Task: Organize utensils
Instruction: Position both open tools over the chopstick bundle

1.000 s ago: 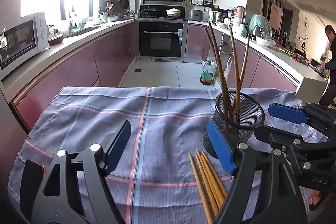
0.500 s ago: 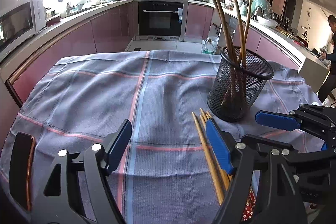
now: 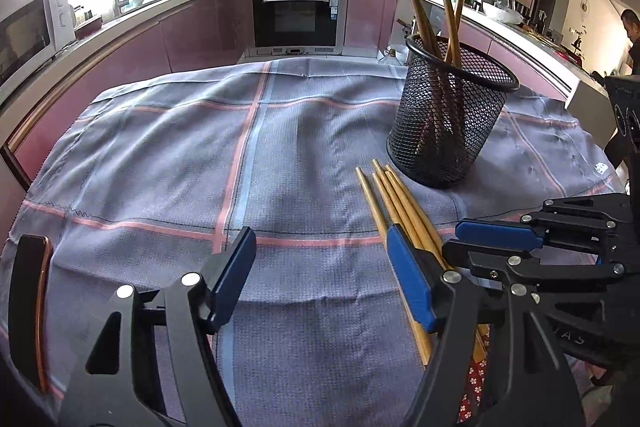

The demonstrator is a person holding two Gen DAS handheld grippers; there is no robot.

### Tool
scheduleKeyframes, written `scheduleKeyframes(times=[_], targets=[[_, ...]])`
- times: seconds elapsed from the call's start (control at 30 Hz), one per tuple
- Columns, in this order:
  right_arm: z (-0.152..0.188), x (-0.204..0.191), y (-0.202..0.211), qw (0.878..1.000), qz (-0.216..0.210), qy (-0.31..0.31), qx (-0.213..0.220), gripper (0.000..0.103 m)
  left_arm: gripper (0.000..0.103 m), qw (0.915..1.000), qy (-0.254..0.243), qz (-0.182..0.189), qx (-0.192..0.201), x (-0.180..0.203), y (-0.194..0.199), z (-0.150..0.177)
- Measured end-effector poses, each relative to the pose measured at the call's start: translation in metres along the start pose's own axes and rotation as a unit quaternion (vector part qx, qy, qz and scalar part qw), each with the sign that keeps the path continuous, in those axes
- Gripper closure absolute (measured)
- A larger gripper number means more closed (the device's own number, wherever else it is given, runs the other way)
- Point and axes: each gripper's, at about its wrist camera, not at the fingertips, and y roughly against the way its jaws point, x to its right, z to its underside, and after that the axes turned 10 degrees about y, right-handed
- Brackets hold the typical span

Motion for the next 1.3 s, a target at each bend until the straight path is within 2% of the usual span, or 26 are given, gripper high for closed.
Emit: scheduleKeyframes(times=[0.6,0.8,1.07,1.3], targets=[[-0.001,0.007,-0.001,1.0,-0.018,-0.015,-0.002,0.089,0.045,0.9991,-0.015,0.015,-0.036,0.007,-0.013,0.008],[0.0,0.007,-0.001,1.0,-0.017,-0.019,-0.003,0.089,0.045,0.999,-0.015,0.014,-0.041,0.007,-0.014,0.007],[0.0,0.007,0.001,1.0,-0.005,-0.02,-0.006,0.088,0.046,0.998,-0.017,0.036,-0.048,0.009,-0.014,0.009],[0.0,0.009,0.001,1.0,-0.012,-0.023,-0.007,0.089,0.047,0.9979,-0.027,0.025,-0.053,0.013,-0.02,0.009]])
